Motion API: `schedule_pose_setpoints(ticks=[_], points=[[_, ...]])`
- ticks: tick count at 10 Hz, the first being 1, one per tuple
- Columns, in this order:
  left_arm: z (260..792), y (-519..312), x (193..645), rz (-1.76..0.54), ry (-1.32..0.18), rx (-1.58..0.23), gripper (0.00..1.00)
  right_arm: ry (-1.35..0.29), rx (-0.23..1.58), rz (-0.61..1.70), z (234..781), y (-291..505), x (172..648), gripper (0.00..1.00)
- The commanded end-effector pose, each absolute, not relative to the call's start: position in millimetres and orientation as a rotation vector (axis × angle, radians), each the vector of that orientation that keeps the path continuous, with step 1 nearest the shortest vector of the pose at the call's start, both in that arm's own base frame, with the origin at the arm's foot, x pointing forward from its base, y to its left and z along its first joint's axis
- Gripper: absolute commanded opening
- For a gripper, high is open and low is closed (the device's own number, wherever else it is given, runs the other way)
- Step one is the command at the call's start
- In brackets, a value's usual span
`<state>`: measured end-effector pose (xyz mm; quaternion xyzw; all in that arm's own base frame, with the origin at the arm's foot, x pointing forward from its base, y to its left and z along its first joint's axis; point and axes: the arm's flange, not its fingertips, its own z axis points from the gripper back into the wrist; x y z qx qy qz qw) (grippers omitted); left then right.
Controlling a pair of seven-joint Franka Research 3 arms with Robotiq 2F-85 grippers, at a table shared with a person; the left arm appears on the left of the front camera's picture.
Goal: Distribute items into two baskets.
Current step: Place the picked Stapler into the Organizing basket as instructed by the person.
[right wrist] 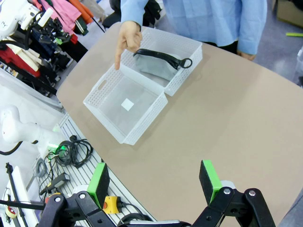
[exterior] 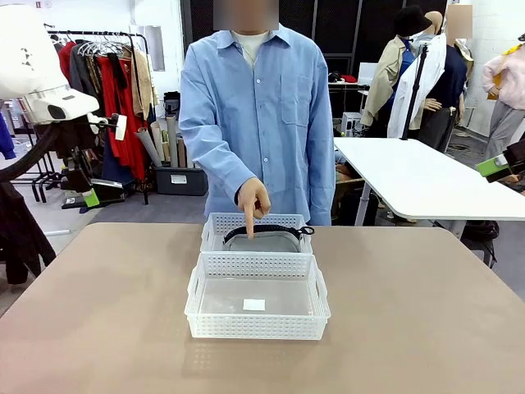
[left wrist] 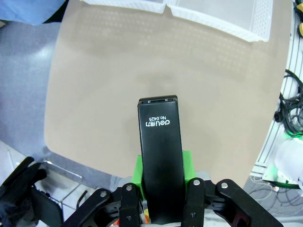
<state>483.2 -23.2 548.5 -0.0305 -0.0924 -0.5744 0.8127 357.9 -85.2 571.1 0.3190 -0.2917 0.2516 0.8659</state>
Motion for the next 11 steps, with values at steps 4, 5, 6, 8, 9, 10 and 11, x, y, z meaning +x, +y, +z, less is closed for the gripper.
schedule_pose_setpoints(ticks=[4, 5, 6, 8, 9, 10, 11], points=[[551.9, -38.8, 459.5, -1.249, -0.255, -0.085, 0.00, -0.613, 0.667, 0.531, 571.5, -84.7, 357.3, 1.00], [550.8, -42.4, 453.3, -1.247, -0.261, -0.115, 0.00, -0.613, 0.667, 0.531, 571.5, -84.7, 357.3, 1.00], [547.0, -48.1, 444.8, -1.258, -0.256, -0.128, 0.00, -0.613, 0.667, 0.531, 571.5, -84.7, 357.3, 1.00], [538.4, -64.6, 426.9, -1.286, -0.267, -0.169, 0.00, -0.613, 0.667, 0.531, 571.5, -84.7, 357.3, 1.00], [534.5, -78.9, 416.3, -1.309, -0.276, -0.203, 0.00, -0.613, 0.667, 0.531, 571.5, -84.7, 357.3, 1.00], [532.2, -91.0, 407.8, -1.329, -0.276, -0.226, 0.00, -0.613, 0.667, 0.531, 571.5, -84.7, 357.3, 1.00], [529.8, -107.8, 395.6, -1.370, -0.281, -0.249, 0.00, -0.613, 0.667, 0.531, 571.5, -84.7, 357.3, 1.00]])
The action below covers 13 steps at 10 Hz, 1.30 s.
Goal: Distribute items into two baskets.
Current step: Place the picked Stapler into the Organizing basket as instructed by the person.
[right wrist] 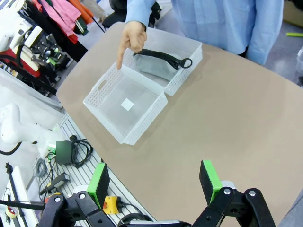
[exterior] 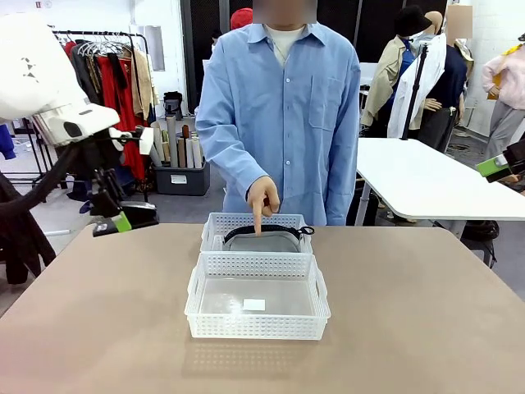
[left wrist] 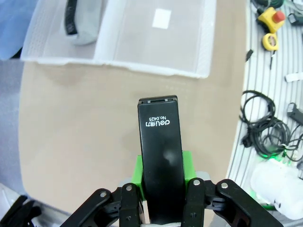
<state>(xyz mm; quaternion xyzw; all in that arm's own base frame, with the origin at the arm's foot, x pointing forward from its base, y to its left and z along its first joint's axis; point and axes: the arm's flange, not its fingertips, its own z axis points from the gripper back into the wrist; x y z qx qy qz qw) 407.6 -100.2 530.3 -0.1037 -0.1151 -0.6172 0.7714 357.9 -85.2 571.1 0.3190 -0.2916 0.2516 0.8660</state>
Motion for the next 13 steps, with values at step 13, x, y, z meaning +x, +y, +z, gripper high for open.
schedule_pose_setpoints(ticks=[13], points=[[451.6, -269.1, 394.8, -1.535, -0.292, -0.278, 0.00, -0.613, 0.667, 0.531, 571.5, -84.7, 357.3, 1.00]])
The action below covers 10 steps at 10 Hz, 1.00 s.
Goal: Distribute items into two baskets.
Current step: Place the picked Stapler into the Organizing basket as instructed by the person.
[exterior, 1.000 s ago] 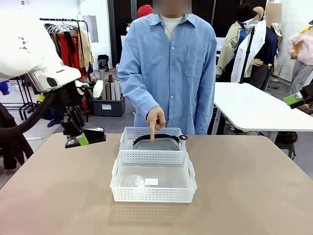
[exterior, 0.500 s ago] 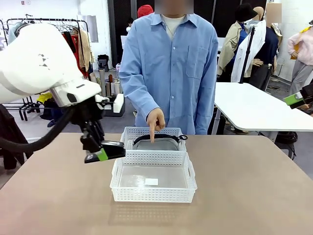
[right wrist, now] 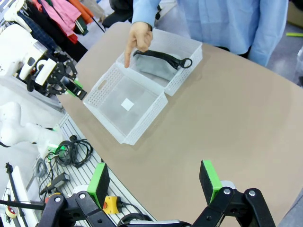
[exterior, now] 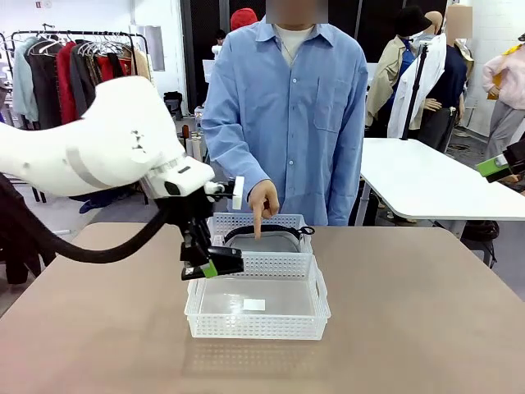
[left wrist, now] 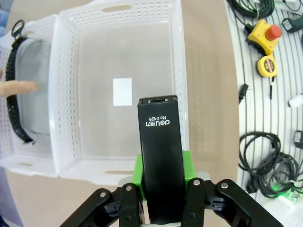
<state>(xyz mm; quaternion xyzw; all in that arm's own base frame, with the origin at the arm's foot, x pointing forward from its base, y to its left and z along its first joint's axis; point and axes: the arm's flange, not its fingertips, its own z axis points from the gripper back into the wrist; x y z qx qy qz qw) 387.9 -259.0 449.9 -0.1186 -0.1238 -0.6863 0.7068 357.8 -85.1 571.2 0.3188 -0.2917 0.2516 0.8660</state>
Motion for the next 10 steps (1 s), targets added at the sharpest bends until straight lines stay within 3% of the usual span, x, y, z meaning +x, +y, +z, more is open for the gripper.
schedule_pose_setpoints(ticks=[1, 10], points=[[445.7, -280.2, 402.5, -1.545, -0.296, -0.273, 0.00, -0.613, 0.667, 0.531, 571.5, -84.7, 357.3, 1.00], [367.7, -340.2, 418.4, -1.613, -0.293, -0.217, 0.00, -0.613, 0.667, 0.531, 571.5, -84.7, 357.3, 1.00]])
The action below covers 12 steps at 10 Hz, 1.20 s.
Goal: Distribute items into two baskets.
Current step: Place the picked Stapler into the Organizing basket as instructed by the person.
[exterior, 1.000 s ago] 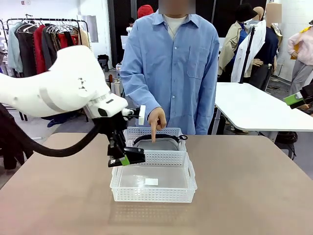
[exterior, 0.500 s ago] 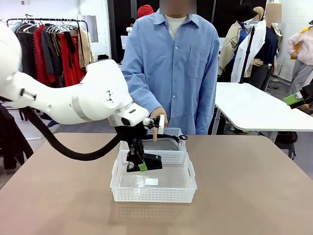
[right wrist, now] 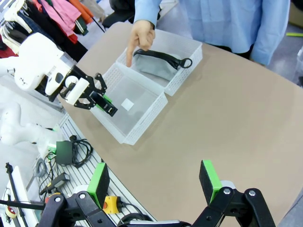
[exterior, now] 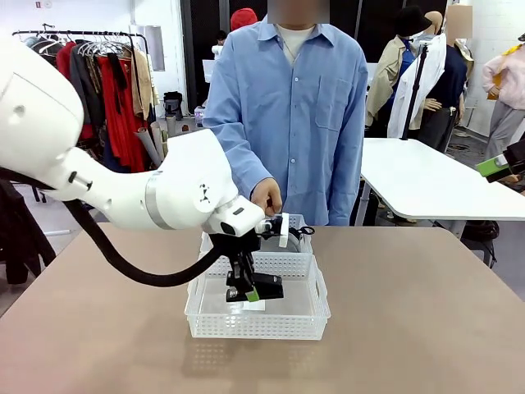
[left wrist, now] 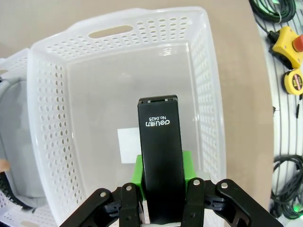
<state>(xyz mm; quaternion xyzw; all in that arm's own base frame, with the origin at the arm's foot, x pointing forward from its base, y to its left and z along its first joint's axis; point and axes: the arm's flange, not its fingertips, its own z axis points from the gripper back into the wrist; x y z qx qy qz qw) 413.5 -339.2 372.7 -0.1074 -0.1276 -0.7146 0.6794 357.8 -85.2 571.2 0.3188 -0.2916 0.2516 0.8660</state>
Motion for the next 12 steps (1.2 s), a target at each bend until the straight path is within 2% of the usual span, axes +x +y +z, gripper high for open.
schedule_pose_setpoints(ticks=[1, 6, 11, 12], points=[[355.2, -341.6, 420.4, -1.618, -0.278, -0.213, 0.00, -0.613, 0.667, 0.531, 571.5, -84.7, 357.3, 1.00], [322.0, -343.6, 430.0, -1.612, -0.234, -0.215, 0.00, -0.613, 0.667, 0.531, 571.5, -84.7, 357.3, 1.00], [317.3, -345.7, 433.7, -1.602, -0.211, -0.211, 0.00, -0.613, 0.667, 0.531, 571.5, -84.7, 357.3, 1.00], [318.1, -347.3, 433.6, -1.597, -0.196, -0.206, 0.15, -0.613, 0.667, 0.531, 571.5, -84.7, 357.3, 1.00]])
